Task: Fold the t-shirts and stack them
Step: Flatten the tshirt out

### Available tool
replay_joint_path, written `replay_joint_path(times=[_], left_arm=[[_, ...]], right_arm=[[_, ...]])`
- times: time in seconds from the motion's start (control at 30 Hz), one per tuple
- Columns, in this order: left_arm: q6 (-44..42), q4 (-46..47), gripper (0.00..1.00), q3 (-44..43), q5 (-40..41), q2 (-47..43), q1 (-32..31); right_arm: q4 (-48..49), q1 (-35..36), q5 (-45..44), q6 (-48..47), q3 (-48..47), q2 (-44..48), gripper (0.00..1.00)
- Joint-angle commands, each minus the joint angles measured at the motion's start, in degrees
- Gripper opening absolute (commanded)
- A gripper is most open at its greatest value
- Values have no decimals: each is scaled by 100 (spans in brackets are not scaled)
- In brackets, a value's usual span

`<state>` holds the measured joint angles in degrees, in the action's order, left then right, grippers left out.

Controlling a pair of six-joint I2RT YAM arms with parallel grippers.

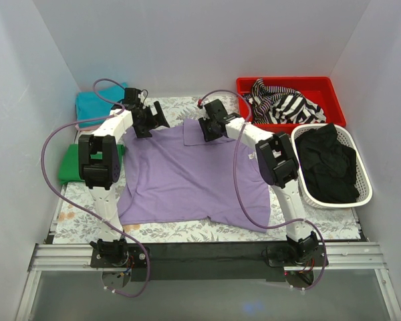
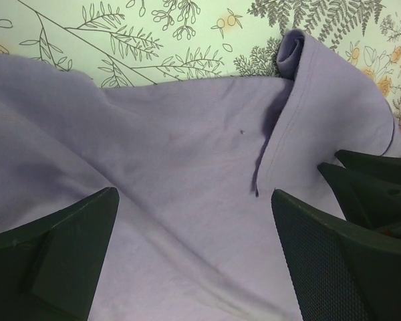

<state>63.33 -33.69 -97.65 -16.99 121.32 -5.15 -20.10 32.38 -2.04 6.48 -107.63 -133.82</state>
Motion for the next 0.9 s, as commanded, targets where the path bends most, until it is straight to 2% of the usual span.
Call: replay_joint_path(times=[0.0,0.1,0.17,0.2,0.27,0.43,0.5,0.6,0.87], left_arm=[[-93,117,98,-9,-41,-29,5],[-102,126,98,52,-32,-47,5],[-84,126,98,61,-58,-29,5],[-84,135,98,70,-76,-29,5],[-93,135,98,70,-41,-29,5],[-119,109,97,-35,-32,-29,5],[-137,82,97,-79,-23,-29,5],[-172,73,97,-114,21,-29,22],[-233,30,97,-62,126,-38,93]], right_arm=[[-152,49,-367,-261,-170,-223,38],[-179,119,-481,-314,-65,-276,33],[-196,146,-499,-314,-21,-294,21],[-205,154,-525,-305,-3,-294,9],[-188,181,-622,-305,14,-241,1],[-12,207,-867,-445,120,232,1],[32,198,-947,-525,102,522,9],[94,190,-1026,-630,-28,734,1],[-91,172,-1008,-824,-179,892,1]])
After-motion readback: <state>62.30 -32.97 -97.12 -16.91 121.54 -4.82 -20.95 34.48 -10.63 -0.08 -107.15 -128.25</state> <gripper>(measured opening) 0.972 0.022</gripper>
